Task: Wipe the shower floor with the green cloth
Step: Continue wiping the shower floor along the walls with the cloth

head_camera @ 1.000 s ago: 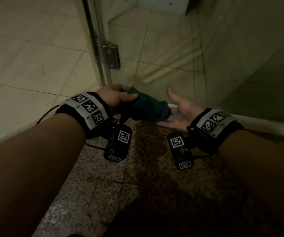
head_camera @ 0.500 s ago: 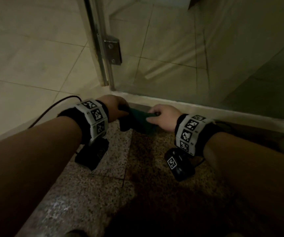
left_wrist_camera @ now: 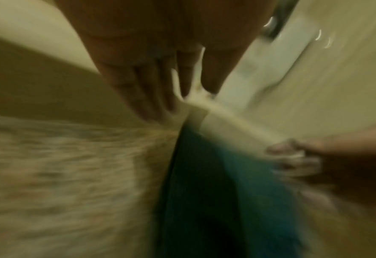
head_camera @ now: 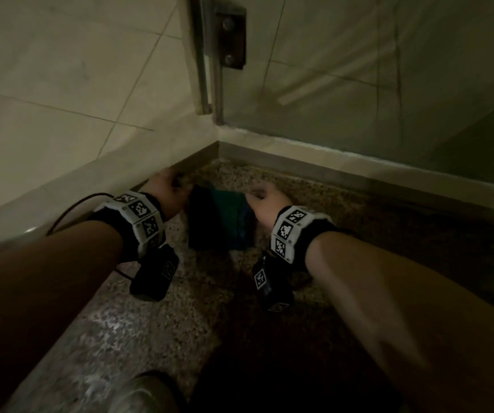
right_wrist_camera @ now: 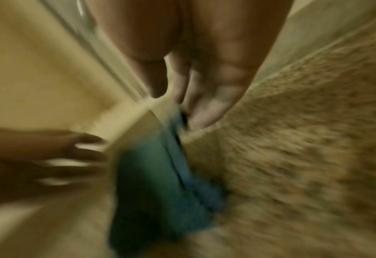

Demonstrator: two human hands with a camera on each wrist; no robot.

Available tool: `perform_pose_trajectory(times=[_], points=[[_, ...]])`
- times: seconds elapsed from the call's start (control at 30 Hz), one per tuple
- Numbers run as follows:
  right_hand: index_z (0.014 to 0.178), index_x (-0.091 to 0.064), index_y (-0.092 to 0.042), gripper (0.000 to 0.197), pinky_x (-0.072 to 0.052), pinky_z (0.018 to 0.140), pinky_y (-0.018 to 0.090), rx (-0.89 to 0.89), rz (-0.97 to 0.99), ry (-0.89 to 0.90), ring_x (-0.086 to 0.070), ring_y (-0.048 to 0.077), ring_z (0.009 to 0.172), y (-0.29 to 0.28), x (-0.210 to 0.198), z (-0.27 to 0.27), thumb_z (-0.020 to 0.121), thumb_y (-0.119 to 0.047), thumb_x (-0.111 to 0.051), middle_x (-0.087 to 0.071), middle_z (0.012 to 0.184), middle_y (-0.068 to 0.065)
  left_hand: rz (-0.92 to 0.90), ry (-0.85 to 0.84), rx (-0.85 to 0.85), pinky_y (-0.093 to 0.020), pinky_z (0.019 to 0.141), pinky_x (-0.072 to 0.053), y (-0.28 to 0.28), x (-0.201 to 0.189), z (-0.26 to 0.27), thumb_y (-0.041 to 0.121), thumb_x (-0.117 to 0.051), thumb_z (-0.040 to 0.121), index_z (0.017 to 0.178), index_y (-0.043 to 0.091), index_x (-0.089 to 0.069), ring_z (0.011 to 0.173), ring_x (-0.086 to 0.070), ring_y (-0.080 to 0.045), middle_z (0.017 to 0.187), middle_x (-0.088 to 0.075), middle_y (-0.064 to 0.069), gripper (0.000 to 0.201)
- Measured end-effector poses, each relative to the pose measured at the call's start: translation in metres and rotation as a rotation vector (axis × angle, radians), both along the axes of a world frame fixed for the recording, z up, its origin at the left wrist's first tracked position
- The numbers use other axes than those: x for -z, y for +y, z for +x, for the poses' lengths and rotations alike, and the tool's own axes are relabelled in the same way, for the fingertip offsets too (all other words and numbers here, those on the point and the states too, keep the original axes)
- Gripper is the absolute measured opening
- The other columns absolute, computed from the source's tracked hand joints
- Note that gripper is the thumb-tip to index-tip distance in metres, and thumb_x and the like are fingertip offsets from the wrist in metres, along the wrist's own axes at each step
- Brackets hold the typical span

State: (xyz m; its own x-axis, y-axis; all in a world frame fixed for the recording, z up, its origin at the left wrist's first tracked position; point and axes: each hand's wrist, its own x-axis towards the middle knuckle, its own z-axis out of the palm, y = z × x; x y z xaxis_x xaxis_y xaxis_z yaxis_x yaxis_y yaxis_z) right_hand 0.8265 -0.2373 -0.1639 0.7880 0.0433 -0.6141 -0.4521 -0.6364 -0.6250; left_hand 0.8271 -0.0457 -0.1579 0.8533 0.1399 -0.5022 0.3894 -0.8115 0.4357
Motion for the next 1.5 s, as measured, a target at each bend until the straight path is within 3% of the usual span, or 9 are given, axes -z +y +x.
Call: perform_pose_trajectory(times=[0.1, 0.2, 0.37, 0.67, 0.8, 1.03, 1.2, 1.33, 1.5], points=[[0.149, -0.024, -0.023, 0.055, -0.034, 0.108, 0.036, -0.226, -0.315, 0.014, -0.027, 0.032, 0.138, -0.007, 0.027, -0.012, 0.099, -0.035, -0.044, -0.018, 0.155, 0.005, 0.251, 0.104, 0.288, -0.041, 0.113, -0.025, 0.012, 0.021, -0.012, 0.042, -0.05, 0.093, 0.151, 0.02, -0.013, 0.141, -0.021, -0.033, 0.155, -0.014, -0.012, 0.073], [0.152, -0.006, -0.028, 0.067, -0.01, 0.119, 0.04, -0.537, -0.491, -0.02, 0.008, 0.026, 0.146, -0.025, 0.045, -0.026, 0.097, -0.045, -0.041, 0.009, 0.159, 0.0, 0.415, 0.166, 0.664, -0.048, 0.117, -0.013, 0.0, 0.042, -0.035, 0.054, -0.04, 0.093, 0.15, 0.028, 0.012, 0.145, 0.009, -0.029, 0.157, 0.016, -0.004, 0.081], [0.151, 0.007, -0.031, 0.07, -0.005, 0.118, 0.037, -0.65, -0.612, 0.059, 0.018, 0.024, 0.144, -0.037, 0.063, -0.035, 0.099, -0.041, -0.039, 0.022, 0.157, -0.003, 0.423, 0.236, 0.871, -0.038, 0.115, 0.009, -0.034, 0.067, -0.053, 0.05, -0.025, 0.099, 0.146, 0.026, 0.024, 0.142, 0.024, -0.025, 0.152, 0.032, -0.003, 0.072], [0.149, 0.016, -0.029, 0.077, 0.001, 0.118, 0.04, -0.656, -0.61, 0.108, 0.024, 0.027, 0.142, -0.031, 0.066, -0.036, 0.098, -0.031, -0.041, 0.032, 0.153, -0.002, 0.433, 0.253, 0.815, -0.033, 0.116, 0.01, -0.047, 0.068, -0.025, 0.019, -0.027, 0.1, 0.147, 0.019, 0.022, 0.142, 0.022, -0.02, 0.153, 0.03, 0.0, 0.067], [0.149, 0.016, -0.028, 0.078, 0.002, 0.119, 0.04, -0.664, -0.601, 0.134, 0.025, 0.029, 0.142, -0.03, 0.065, -0.034, 0.097, -0.029, -0.042, 0.032, 0.153, -0.001, 0.451, 0.215, 0.784, -0.035, 0.116, 0.007, -0.052, 0.064, 0.014, 0.015, -0.037, 0.097, 0.149, 0.02, 0.016, 0.144, 0.019, -0.021, 0.154, 0.027, -0.001, 0.074], [0.149, 0.017, -0.027, 0.079, 0.007, 0.117, 0.04, -0.69, -0.567, 0.156, 0.026, 0.029, 0.141, -0.033, 0.063, -0.031, 0.097, -0.025, -0.042, 0.034, 0.152, 0.001, 0.447, 0.222, 0.727, -0.039, 0.118, -0.001, -0.065, 0.058, 0.049, 0.007, -0.035, 0.097, 0.149, 0.016, 0.015, 0.145, 0.012, -0.026, 0.156, 0.021, -0.009, 0.073], [0.15, 0.014, -0.027, 0.079, 0.004, 0.118, 0.041, -0.659, -0.55, 0.158, 0.025, 0.028, 0.142, -0.032, 0.059, -0.031, 0.096, -0.026, -0.044, 0.031, 0.153, 0.0, 0.475, 0.22, 0.741, -0.039, 0.117, -0.006, -0.056, 0.055, 0.036, -0.003, -0.032, 0.096, 0.15, 0.011, 0.011, 0.145, 0.009, -0.028, 0.156, 0.019, -0.01, 0.07], [0.151, 0.012, -0.027, 0.076, 0.0, 0.117, 0.041, -0.662, -0.593, 0.105, 0.022, 0.029, 0.143, -0.03, 0.061, -0.035, 0.097, -0.037, -0.041, 0.03, 0.154, 0.0, 0.508, 0.296, 0.758, -0.039, 0.117, -0.004, -0.031, 0.058, 0.0, 0.004, -0.03, 0.1, 0.149, 0.011, 0.013, 0.145, 0.011, -0.029, 0.155, 0.021, -0.011, 0.066], [0.15, 0.015, -0.025, 0.078, 0.001, 0.119, 0.043, -0.671, -0.628, 0.118, 0.023, 0.03, 0.142, -0.027, 0.061, -0.037, 0.097, -0.03, -0.042, 0.03, 0.154, 0.002, 0.512, 0.391, 0.705, -0.036, 0.117, -0.004, 0.011, 0.056, -0.043, 0.01, -0.031, 0.101, 0.15, 0.016, 0.012, 0.145, 0.013, -0.026, 0.155, 0.023, -0.006, 0.066]])
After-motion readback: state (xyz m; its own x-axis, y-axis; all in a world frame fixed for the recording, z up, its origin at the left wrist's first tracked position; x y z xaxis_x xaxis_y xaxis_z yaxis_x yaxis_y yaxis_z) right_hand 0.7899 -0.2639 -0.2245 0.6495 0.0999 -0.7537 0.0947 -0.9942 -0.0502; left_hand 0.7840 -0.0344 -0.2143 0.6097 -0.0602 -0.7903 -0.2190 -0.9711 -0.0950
